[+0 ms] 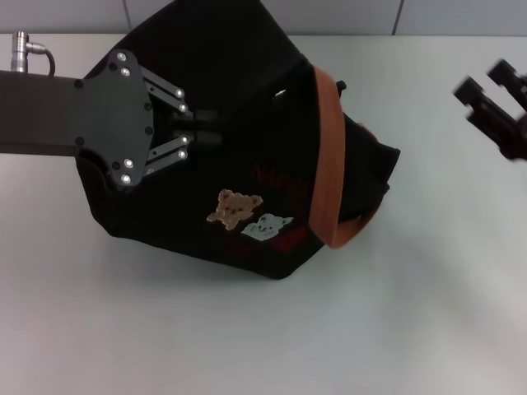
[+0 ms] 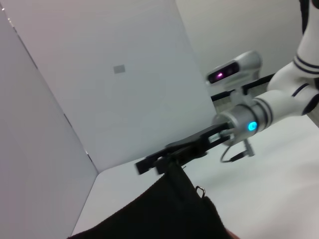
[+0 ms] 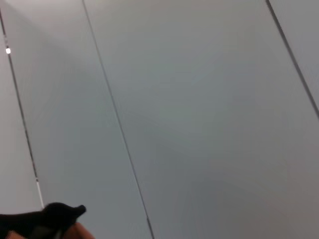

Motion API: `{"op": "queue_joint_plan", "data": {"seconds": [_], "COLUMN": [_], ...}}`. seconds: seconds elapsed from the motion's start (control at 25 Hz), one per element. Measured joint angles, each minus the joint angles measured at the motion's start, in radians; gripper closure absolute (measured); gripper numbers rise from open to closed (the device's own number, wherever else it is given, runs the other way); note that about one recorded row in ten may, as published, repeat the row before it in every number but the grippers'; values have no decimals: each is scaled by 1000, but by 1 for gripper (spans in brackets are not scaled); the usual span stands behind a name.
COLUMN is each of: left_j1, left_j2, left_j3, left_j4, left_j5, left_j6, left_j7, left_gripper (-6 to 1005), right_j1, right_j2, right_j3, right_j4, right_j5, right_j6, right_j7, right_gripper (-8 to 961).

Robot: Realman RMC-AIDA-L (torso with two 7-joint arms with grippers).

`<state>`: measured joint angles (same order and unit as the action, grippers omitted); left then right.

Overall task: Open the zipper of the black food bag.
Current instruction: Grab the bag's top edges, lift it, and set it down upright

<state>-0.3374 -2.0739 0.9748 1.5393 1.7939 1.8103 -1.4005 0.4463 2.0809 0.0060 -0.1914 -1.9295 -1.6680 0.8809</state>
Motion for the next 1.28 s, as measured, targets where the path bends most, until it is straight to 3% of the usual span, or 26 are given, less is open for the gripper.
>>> {"op": "queue_joint_plan", "data": {"seconds": [0.04,0.2,0.32,0.72,1.04,1.28], "left_j1": [-6,-13,-14,-19,-13,1], "left_j2": [0,0,0,0,0,0], "left_j3": [0,1,0,22,67,86], "left_j4": [0,0,0,-7,-7,-11], "left_j5": [0,0,-3,-19,-70,-79], "left_j6": [-1,-14,-23,-53,-64,-65], "left_j7": [0,2,4,12,41,50], "left_gripper": [900,901,902,902,901,901], "right_j1": [49,104,136,103,80,33], "right_j2": [0,1,2,7,10,6], "right_j3": [-5,-34,-146,-290,-293,-274], "right_j4": [5,13,49,215,310,296], "right_j5": [5,-2,-4,-5,-14,-10], "right_j6": [48,102,158,162,176,158], "right_j7": [1,2,0,-65,-142,-158], "right_gripper": [144,144,143,144,145,148]}}
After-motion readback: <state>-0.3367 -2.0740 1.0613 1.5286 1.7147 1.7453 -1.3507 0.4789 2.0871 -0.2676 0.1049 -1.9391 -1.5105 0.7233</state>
